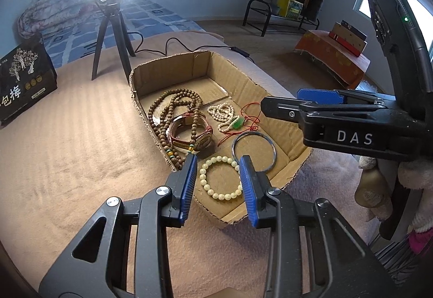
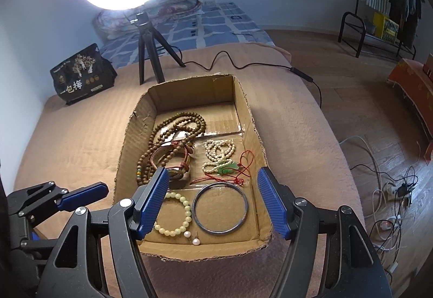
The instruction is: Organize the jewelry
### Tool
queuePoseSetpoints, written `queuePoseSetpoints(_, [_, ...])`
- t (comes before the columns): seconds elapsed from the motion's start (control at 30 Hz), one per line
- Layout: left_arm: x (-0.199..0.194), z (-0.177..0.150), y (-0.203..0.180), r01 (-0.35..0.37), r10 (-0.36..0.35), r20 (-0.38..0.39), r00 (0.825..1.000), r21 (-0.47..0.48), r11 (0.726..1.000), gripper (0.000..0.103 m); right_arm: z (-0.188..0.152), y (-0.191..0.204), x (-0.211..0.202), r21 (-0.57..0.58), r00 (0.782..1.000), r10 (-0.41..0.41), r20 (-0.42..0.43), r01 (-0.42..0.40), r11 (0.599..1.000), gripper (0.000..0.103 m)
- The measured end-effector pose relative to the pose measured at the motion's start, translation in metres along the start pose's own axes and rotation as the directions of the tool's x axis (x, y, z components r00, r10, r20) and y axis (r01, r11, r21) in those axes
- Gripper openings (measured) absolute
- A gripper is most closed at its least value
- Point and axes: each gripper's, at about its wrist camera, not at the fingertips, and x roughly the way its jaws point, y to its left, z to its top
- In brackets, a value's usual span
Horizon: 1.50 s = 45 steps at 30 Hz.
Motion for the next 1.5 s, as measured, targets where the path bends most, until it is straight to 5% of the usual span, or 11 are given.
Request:
queuePoseSetpoints(0.93, [-0.125, -0.010, 0.002, -0.082, 0.080, 0.143, 0.986, 0.010, 0.997, 0.033, -0.010, 0.046, -0.101, -0.078, 0.990, -0.015, 0.144, 0.027, 0.997, 0.068])
queuePoseSetpoints(1.0, [-0.133, -0.013, 0.000, -0.096, 0.092, 0.156, 0.984, 0.019, 0.995, 0.046, -0.012, 0.048, -0.106, -0.078, 0.988, -0.014, 0.157, 0.026, 0.997, 0.068])
queuePoseSetpoints(1.2, [-0.158, -0.023, -0.007, -0.128, 0.117, 0.204, 0.972, 0.041, 0.991, 0.066, -0.020, 0.050, -0.115, -0.074, 0.979, -0.037, 0.199, 0.053, 0.996, 0.077])
queuePoseSetpoints(1.5, [-0.168, -0.029, -0.006, -0.163, 0.151, 0.221, 0.964, 0.036, 0.986, 0.082, -0.027, 0.050, -0.121, -0.073, 0.970, -0.059, 0.238, 0.078, 0.994, 0.081])
